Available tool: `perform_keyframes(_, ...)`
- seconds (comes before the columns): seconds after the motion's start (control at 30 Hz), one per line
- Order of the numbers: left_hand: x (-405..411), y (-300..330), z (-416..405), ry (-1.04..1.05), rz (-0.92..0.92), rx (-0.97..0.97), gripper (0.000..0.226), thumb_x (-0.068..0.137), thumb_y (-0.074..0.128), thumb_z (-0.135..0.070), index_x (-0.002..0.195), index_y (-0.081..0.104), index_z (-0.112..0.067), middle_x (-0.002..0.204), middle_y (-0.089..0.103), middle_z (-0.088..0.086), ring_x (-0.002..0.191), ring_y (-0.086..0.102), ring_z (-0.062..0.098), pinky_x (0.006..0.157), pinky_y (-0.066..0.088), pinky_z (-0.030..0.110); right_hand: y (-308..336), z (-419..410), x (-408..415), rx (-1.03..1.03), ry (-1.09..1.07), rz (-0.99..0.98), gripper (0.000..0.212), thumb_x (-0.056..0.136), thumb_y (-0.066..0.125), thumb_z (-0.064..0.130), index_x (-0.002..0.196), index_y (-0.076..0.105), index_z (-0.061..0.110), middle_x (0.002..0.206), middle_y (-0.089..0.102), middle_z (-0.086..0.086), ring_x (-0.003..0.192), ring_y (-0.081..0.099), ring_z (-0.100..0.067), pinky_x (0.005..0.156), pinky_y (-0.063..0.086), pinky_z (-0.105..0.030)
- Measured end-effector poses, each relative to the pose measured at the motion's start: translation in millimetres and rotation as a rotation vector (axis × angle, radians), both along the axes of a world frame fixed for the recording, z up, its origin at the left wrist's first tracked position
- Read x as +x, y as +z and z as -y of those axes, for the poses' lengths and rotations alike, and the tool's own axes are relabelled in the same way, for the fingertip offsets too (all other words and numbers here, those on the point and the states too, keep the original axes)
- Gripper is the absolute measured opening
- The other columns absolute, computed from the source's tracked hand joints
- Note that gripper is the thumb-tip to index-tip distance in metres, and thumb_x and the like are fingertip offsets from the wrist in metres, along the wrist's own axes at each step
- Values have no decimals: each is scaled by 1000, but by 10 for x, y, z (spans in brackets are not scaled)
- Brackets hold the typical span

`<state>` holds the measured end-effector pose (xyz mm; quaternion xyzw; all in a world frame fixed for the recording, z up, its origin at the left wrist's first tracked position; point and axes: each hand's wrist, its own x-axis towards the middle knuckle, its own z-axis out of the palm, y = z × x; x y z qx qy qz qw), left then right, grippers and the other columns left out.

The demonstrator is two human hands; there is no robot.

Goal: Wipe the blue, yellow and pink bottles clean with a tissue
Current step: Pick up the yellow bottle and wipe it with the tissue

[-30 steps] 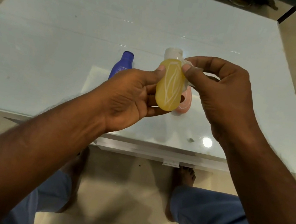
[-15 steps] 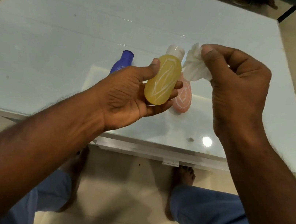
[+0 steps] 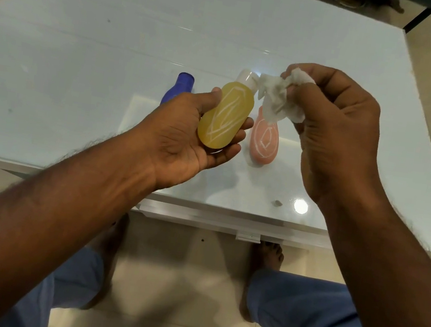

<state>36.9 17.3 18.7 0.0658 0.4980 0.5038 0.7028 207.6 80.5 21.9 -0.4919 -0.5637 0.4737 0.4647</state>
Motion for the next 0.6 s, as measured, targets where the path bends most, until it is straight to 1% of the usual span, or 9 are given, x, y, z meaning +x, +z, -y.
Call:
perform_keyframes(0.07, 2, 0, -3, 3, 1, -5, 40, 108, 48, -38, 129, 62, -7, 118, 78, 17, 94, 74, 24, 87, 62, 39, 21, 5, -3, -34, 34, -32, 15, 104, 65, 12, 111, 78, 16, 106, 79, -2, 105, 79, -25, 97, 68, -50)
perform_keyframes(0.13, 2, 2, -3, 5, 2, -8, 39, 108, 48, -38, 129, 62, -8, 119, 78, 17, 94, 74, 24, 87, 62, 39, 44, 30, -12, -63, 61, -62, 20, 107, 60, 2, 110, 75, 14, 107, 78, -2, 104, 81, -23, 91, 69, -41)
perform_keyframes(0.2, 2, 7, -5, 3, -3, -8, 39, 108, 47, -38, 127, 63, -8, 118, 78, 17, 96, 74, 24, 87, 62, 39, 53, 46, -17, -56, 68, -56, 21, 107, 59, -3, 114, 72, 11, 102, 77, -1, 97, 81, -19, 86, 68, -32)
perform_keyframes(0.27, 0, 11, -6, 6, -6, -9, 39, 109, 47, -38, 126, 63, -8, 118, 78, 17, 96, 74, 24, 86, 62, 38, 54, 46, -20, -41, 65, -44, 20, 105, 62, -4, 117, 68, 11, 92, 77, -1, 91, 81, -18, 85, 67, -31)
perform_keyframes(0.3, 1, 12, -7, 8, -7, -8, 38, 109, 47, -38, 126, 63, -8, 117, 78, 17, 96, 74, 24, 86, 62, 38, 48, 40, -19, -33, 62, -39, 18, 104, 64, -3, 117, 68, 10, 91, 78, -3, 91, 82, -19, 85, 67, -30)
perform_keyframes(0.37, 2, 12, -7, 12, -2, -8, 39, 109, 47, -38, 128, 62, -8, 117, 78, 17, 94, 75, 24, 85, 63, 38, 35, 28, -17, -16, 69, -15, 14, 103, 69, 1, 115, 71, 7, 102, 79, -9, 97, 82, -23, 85, 67, -28)
perform_keyframes(0.47, 6, 10, -7, 16, 9, -11, 39, 109, 47, -37, 129, 61, -7, 119, 77, 18, 91, 74, 24, 84, 63, 38, 8, 10, -20, -1, 53, 3, 14, 100, 72, 2, 111, 79, 7, 112, 80, -14, 107, 80, -28, 95, 68, -37)
perform_keyframes(0.53, 6, 7, -7, 18, 7, -12, 38, 109, 47, -38, 128, 61, -8, 118, 78, 18, 92, 74, 24, 85, 63, 38, 8, 4, -30, -3, 30, -4, 14, 96, 74, 7, 106, 83, 11, 110, 82, -10, 111, 79, -28, 104, 65, -44)
perform_keyframes(0.6, 8, 6, -6, 15, -1, -12, 38, 109, 46, -38, 126, 62, -8, 118, 78, 17, 93, 74, 23, 86, 62, 38, 21, 5, -42, -2, 13, -7, 16, 93, 74, 15, 106, 84, 16, 111, 83, -5, 113, 78, -26, 108, 63, -46)
